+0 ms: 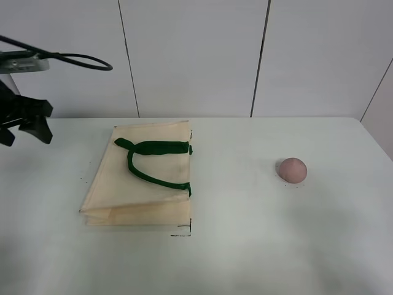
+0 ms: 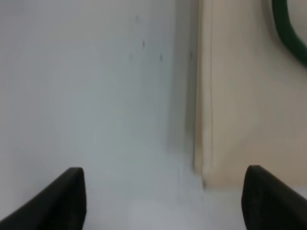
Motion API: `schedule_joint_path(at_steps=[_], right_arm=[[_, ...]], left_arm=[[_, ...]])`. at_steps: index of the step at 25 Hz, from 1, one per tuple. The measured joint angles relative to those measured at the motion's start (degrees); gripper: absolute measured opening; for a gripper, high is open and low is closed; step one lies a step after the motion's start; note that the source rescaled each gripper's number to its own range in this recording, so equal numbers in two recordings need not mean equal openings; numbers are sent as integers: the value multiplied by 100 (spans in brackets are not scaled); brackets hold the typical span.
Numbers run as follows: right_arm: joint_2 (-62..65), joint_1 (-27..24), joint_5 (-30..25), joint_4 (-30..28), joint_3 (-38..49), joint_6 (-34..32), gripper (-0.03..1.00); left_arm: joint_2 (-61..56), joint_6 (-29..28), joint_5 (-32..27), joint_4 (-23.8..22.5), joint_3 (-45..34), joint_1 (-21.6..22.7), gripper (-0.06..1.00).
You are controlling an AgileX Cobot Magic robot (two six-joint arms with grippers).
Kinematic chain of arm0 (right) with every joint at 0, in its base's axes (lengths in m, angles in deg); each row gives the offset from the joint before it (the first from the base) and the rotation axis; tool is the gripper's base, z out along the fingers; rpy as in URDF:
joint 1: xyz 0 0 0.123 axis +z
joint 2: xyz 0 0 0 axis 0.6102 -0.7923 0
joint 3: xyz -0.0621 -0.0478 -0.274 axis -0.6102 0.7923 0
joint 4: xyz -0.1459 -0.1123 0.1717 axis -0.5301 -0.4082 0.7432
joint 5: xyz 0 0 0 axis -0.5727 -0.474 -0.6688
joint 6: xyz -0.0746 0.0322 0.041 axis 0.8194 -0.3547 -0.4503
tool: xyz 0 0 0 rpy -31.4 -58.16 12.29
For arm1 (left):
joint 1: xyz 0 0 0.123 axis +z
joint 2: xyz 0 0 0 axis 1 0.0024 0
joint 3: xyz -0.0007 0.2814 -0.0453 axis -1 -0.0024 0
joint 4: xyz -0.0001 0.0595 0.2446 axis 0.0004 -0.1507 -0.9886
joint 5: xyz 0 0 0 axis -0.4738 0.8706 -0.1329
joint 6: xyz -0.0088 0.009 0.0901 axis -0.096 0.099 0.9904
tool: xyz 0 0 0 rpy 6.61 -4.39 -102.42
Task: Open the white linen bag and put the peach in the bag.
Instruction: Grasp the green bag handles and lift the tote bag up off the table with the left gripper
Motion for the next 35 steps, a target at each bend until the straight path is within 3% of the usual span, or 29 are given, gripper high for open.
schedule_joint_path(at_steps=[6,11,16,21,35], right_arm=[[0,0,0,0,0,0,100],[0,0,0,0,0,0,100],[0,0,0,0,0,0,100],[0,0,0,0,0,0,100],[0,0,0,0,0,0,100]], left_arm=[[1641,-4,10,165,1358,-82,99],[2482,-269,-22,286,2069,-675,99],[3134,-890,-55,196,2621,-1326,99],[3551,-1404,1,-83,2784,-1559,99],[4144,-1591,228,-104,2784,-1601,98]])
